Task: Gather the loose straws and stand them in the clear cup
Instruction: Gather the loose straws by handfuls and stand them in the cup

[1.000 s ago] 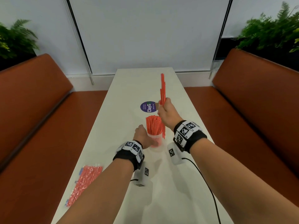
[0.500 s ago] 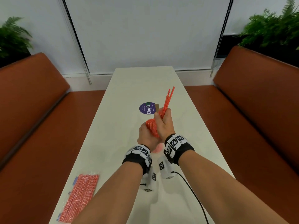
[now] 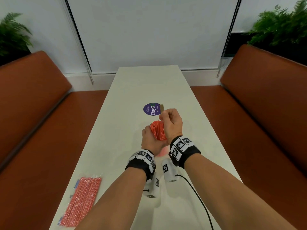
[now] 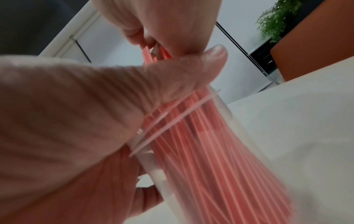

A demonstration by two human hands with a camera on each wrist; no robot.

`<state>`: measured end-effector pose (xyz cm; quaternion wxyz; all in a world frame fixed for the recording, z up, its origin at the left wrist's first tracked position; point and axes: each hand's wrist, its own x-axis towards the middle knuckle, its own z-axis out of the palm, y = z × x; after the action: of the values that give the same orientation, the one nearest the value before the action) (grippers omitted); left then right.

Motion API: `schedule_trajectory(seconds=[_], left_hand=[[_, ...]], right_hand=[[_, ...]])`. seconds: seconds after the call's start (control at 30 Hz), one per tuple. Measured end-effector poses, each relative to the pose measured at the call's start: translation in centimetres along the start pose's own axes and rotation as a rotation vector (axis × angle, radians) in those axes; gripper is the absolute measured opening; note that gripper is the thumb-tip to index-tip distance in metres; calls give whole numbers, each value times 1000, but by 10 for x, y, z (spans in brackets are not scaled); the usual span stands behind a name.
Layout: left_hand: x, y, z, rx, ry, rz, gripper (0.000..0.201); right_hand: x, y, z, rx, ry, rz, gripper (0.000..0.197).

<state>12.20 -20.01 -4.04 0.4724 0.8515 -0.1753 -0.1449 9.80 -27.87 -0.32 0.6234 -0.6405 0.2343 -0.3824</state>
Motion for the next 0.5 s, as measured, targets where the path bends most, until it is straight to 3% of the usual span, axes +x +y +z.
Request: schedule_trajectory(seconds=[0.1,0.2,0.27,0.37,0.5], left_hand=[[-3,-2,-1,-31,4,17,75],[-4,-1,-2,-35,-9,39,58],[-4,-2,-1,33,-32,91,51],[-6,0,-4,52,-68,108,52],[-8,-1,-12,9,-141,61,73]], right_hand=[[-4,3,-3,-157,-28,-130,8],[-11,12,-11,-549,-223,-377,38],[-16,22,-14,-801,-322,-469,48],[-11,25,-12,-854,-448,-433,40],[1,19,-12,-891,-597,-422,34]])
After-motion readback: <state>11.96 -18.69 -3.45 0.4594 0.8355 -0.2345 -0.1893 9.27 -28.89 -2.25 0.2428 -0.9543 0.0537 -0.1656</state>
